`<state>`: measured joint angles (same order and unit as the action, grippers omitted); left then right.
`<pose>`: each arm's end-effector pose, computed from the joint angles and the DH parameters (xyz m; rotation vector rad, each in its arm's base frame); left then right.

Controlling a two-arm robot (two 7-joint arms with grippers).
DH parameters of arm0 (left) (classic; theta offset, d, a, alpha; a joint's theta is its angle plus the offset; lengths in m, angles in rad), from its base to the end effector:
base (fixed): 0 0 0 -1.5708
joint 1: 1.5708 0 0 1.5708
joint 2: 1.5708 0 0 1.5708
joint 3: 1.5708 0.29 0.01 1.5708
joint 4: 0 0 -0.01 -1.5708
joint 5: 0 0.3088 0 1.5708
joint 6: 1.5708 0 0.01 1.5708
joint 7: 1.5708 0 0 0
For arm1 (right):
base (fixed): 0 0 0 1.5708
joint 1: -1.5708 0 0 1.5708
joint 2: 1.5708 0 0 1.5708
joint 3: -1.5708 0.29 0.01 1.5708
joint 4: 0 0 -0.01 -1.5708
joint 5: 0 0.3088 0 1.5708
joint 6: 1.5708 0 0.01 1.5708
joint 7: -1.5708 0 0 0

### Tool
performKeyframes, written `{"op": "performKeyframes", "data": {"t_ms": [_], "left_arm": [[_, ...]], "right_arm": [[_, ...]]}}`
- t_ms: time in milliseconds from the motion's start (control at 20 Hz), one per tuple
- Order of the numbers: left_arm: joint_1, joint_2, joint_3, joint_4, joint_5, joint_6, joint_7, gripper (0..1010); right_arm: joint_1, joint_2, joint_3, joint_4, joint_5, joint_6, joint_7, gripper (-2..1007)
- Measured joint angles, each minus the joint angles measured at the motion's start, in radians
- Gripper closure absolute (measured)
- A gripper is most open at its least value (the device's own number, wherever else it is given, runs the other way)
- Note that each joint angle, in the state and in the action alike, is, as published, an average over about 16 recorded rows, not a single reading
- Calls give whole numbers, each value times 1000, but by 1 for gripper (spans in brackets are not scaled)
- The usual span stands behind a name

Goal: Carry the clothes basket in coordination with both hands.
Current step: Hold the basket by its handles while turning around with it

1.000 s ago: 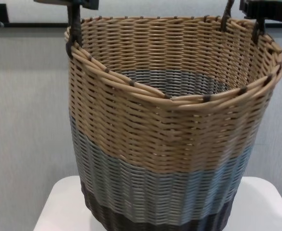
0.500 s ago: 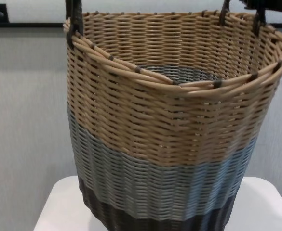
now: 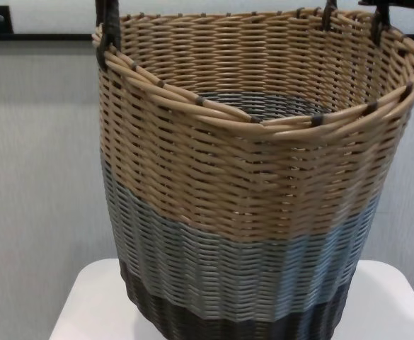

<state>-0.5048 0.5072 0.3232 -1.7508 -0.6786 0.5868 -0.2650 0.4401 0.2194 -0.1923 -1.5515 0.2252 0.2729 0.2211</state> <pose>0.3979 0.0271 -0.0861 0.0877 0.0789 0.8869 0.4255 -0.0054 -0.1479 0.0200 -0.1272 -1.1748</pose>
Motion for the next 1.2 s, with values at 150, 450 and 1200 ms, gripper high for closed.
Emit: {"op": "performKeyframes", "data": {"t_ms": [150, 450, 1200], "left_arm": [[0, 1, 1, 0, 1, 0, 0, 1010], [0, -1, 1, 2, 2, -1, -2, 1010], [0, -3, 1, 4, 3, -3, -4, 1010]], "right_arm": [[0, 1, -1, 0, 0, 0, 0, 981], [0, 0, 0, 1, 0, -1, 1, 980], [-1, 0, 0, 2, -1, -2, 1, 980]]}}
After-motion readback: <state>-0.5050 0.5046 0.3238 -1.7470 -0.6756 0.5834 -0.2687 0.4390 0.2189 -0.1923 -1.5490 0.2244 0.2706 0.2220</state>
